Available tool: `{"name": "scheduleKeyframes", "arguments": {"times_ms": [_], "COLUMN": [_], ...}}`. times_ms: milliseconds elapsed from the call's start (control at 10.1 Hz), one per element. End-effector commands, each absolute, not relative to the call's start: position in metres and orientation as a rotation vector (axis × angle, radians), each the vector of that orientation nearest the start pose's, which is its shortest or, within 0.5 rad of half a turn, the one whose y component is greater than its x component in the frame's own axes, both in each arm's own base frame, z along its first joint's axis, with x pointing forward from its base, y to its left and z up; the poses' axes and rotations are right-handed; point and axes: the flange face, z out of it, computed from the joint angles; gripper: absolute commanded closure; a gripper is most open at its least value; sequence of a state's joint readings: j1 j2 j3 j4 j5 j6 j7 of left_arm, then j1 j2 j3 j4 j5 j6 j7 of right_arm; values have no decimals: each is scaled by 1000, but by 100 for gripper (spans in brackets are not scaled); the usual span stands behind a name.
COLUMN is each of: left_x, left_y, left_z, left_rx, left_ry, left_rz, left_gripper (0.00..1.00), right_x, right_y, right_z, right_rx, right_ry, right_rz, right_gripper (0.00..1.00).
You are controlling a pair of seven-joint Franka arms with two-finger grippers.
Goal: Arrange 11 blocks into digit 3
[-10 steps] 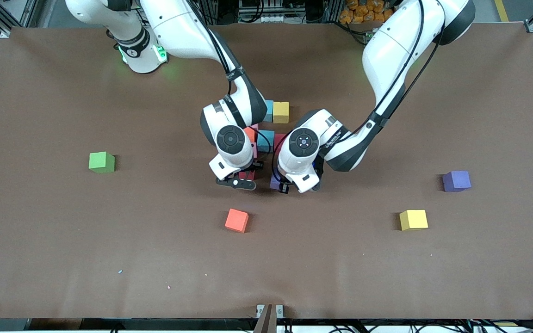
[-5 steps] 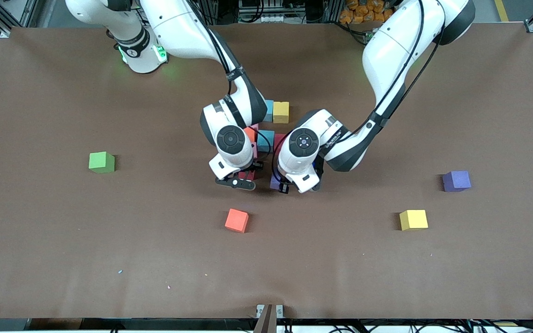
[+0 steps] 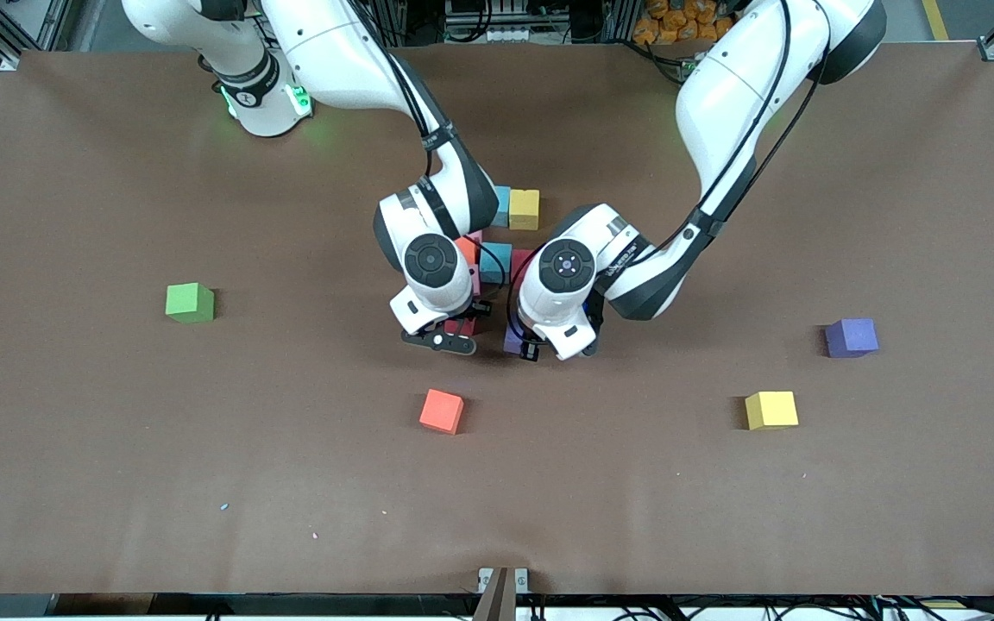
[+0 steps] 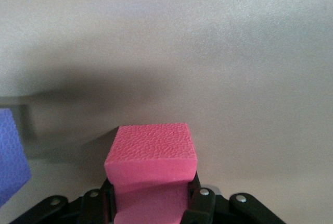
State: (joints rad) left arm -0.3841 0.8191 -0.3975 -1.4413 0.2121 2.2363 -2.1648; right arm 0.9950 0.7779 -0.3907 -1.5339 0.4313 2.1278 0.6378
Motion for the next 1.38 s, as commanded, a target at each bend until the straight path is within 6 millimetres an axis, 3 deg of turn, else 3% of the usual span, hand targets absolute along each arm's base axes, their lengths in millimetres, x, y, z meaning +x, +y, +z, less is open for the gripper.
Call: {"name": "scheduleKeyframes", "arguments": {"times_ms": [0,296,493,591,789,887,1282], "left_x": [559,560,559,560,559,559,559], "left_y": [-470,-470,-470,-470,-470,-470,-471], "left_z": [232,233,233,233,232,232,234], "left_rx": [-2439,-2439,-2438,-2439,-2438,-2439,-2427], "left_ry": [-2045,-2047,-2046,-2047,-2044,-2045,-2062], "left_rz": [192,189,190,189,192,192,199], "left_gripper": [42,42,42,42,42,42,42], "right_x": [536,536,536,535,535,535,535], "right_y": [446,446,447,448,448,449,450], "right_z": [207,207,207,207,207,207,209], "right_rx": [-3109,-3110,-3109,-3109,-3109,-3109,-3090], "right_ry": [332,329,329,327,337,337,349], "right_rz": [226,226,224,224,224,224,232], "right_gripper": [100,100,69,42,19,0,0]}}
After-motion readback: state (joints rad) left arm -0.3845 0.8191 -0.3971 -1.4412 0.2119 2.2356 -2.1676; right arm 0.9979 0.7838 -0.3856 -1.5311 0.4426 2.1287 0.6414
